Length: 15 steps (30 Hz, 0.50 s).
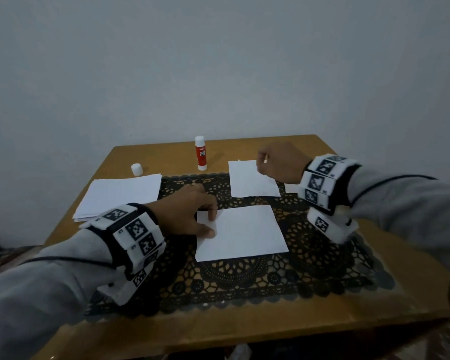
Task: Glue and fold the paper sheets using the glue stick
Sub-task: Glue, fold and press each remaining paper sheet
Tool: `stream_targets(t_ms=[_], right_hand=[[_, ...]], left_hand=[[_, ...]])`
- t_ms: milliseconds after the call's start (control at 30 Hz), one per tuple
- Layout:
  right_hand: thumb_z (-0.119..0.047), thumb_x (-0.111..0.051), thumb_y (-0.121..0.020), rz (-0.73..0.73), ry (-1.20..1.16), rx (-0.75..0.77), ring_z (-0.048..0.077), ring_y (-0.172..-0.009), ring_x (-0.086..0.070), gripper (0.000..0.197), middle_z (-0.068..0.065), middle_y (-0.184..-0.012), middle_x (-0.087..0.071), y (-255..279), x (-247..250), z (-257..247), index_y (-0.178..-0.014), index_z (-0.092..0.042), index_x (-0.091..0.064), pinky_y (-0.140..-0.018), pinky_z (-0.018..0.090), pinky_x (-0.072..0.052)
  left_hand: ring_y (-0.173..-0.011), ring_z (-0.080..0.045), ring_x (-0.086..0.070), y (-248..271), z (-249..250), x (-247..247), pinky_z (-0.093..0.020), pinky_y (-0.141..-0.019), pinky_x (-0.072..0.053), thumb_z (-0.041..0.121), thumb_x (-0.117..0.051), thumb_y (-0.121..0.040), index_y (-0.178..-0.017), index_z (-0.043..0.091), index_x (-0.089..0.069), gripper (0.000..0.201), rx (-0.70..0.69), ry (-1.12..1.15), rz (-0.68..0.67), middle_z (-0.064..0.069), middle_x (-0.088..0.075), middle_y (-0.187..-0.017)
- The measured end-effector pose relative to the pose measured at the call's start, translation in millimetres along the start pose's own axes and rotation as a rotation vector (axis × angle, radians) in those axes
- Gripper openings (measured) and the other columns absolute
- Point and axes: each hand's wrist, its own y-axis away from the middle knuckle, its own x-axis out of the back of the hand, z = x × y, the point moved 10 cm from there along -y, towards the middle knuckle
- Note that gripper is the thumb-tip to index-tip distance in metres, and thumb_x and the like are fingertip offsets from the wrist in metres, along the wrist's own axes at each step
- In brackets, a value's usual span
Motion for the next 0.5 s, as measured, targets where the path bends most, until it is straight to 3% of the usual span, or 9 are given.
stream_targets(t_ms=[167,267,367,500], right_hand=[[-0.017,-0.067,-0.082,-0.039,-0.182,-0.083,0.015,-0.069,-0.057,0.016,0.002,-0.086,-0.064,-44.1,-21.0,-31.4,-0.097,-0.010,-0.066,-0.056,0.024,-0.046],[-0.023,-0.072,-0.079,-0.071,-0.307,-0.161,0.021,-0.080,-0.058,0.033,0.004,-0.091,-0.061,-63.5,-40.8,-43.2,-0.105,-0.013,-0.057,-0.073,0.035,-0.053],[-0.027,-0.075,-0.080,-0.093,-0.348,-0.203,0.021,-0.080,-0.053,0.047,0.006,-0.093,-0.054,-75.9,-55.7,-51.8,-0.116,-0.009,-0.050,-0.073,0.034,-0.046],[-0.032,-0.077,-0.079,-0.105,-0.378,-0.234,0.022,-0.084,-0.059,0.056,0.006,-0.100,-0.059,-88.1,-68.4,-53.2,-0.123,-0.008,-0.051,-0.081,0.035,-0.051]], left_hand=[[-0.104,-0.014,-0.036,-1.8,-3.3,-1.5,-0.033,-0.093,-0.038,0.046,-0.073,-0.077,-0.092,0.038,-0.052,0.027,-0.003,0.026,0.000,0.006,-0.041,-0.106],[-0.105,-0.015,-0.037,-1.7,-2.8,-0.2,-0.034,-0.094,-0.038,0.046,-0.073,-0.076,-0.092,0.037,-0.053,0.027,-0.009,0.041,0.007,0.007,-0.041,-0.105],[-0.105,-0.016,-0.037,-1.5,-1.8,0.4,-0.034,-0.092,-0.037,0.046,-0.073,-0.076,-0.092,0.035,-0.054,0.027,-0.015,0.048,0.010,0.007,-0.040,-0.103],[-0.107,-0.016,-0.036,-1.8,-3.5,-0.1,-0.034,-0.092,-0.037,0.045,-0.074,-0.076,-0.092,0.034,-0.054,0.027,-0.007,0.072,0.011,0.007,-0.040,-0.103]])
